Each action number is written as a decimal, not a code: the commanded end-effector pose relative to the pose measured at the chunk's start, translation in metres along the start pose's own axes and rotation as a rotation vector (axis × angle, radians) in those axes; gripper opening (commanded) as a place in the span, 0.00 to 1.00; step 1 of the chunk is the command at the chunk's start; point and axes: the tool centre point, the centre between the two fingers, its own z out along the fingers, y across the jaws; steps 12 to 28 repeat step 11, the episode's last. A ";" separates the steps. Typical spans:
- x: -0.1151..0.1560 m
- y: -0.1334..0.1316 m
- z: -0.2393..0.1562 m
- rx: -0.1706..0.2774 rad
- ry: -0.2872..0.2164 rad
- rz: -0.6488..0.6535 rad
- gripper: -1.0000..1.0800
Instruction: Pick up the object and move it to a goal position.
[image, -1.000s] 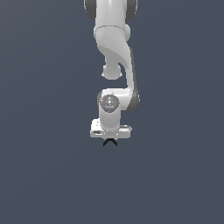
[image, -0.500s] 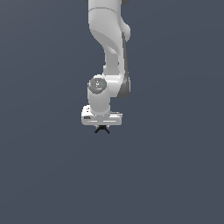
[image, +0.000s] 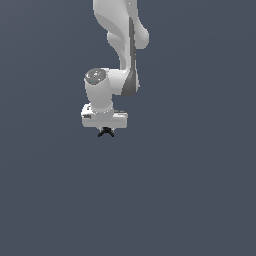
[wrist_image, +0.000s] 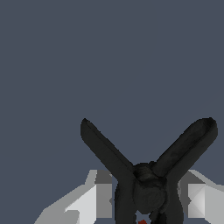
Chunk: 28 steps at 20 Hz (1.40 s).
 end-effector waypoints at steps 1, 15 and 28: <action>-0.012 0.010 -0.008 0.000 0.000 -0.001 0.00; -0.032 0.029 -0.022 0.000 0.000 -0.001 0.00; -0.032 0.029 -0.022 0.000 0.000 -0.001 0.00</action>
